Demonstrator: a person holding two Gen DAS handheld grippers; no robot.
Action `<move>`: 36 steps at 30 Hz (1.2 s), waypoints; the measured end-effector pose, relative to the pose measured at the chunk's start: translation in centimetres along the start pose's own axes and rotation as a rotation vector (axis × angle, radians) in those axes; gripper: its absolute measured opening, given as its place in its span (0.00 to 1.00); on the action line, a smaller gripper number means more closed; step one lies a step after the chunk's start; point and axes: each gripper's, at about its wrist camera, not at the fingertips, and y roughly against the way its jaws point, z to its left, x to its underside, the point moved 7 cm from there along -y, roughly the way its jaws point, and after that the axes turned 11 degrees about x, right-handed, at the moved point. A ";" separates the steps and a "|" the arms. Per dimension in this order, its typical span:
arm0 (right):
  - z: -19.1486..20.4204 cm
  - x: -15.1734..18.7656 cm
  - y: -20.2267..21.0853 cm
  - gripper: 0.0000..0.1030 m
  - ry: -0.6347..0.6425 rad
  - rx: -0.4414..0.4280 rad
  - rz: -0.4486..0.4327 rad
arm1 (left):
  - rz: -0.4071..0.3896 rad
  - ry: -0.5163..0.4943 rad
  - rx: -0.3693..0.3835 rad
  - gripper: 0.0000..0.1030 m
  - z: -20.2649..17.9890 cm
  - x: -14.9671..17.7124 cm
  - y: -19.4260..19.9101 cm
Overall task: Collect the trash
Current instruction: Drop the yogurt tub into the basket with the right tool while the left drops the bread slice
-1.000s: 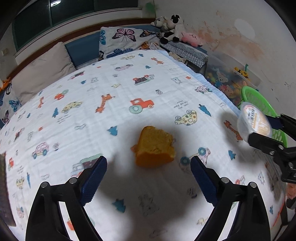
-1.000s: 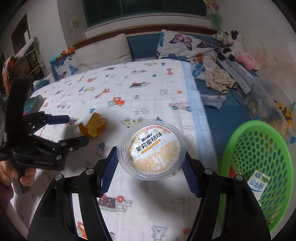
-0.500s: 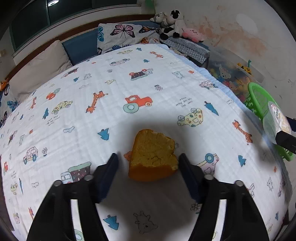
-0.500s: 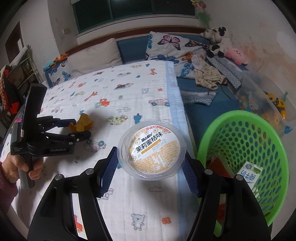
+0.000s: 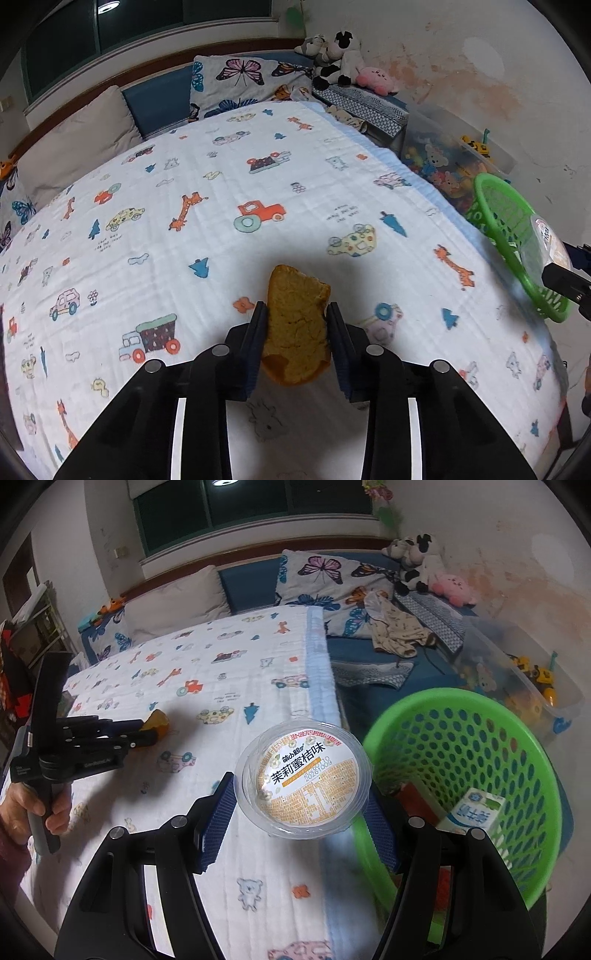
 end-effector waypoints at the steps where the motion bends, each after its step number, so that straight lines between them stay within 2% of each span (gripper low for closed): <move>1: -0.5 0.1 0.2 0.64 -0.007 0.005 -0.001 | -0.002 -0.003 0.005 0.31 -0.3 0.0 0.2; 7: -2.4 0.9 1.1 0.64 -0.034 0.027 -0.004 | -0.016 -0.022 0.015 0.30 -2.2 0.0 1.4; 19: -7.2 3.0 2.2 0.65 -0.091 0.091 0.004 | -0.051 -0.090 0.086 0.30 -8.0 -1.4 3.4; 28: -11.7 4.2 2.8 0.65 -0.162 0.120 0.017 | -0.069 -0.155 0.136 0.30 -13.4 -3.0 3.9; 36: -14.0 5.0 3.0 0.68 -0.208 0.121 0.015 | -0.061 -0.207 0.172 0.30 -18.0 -4.0 3.1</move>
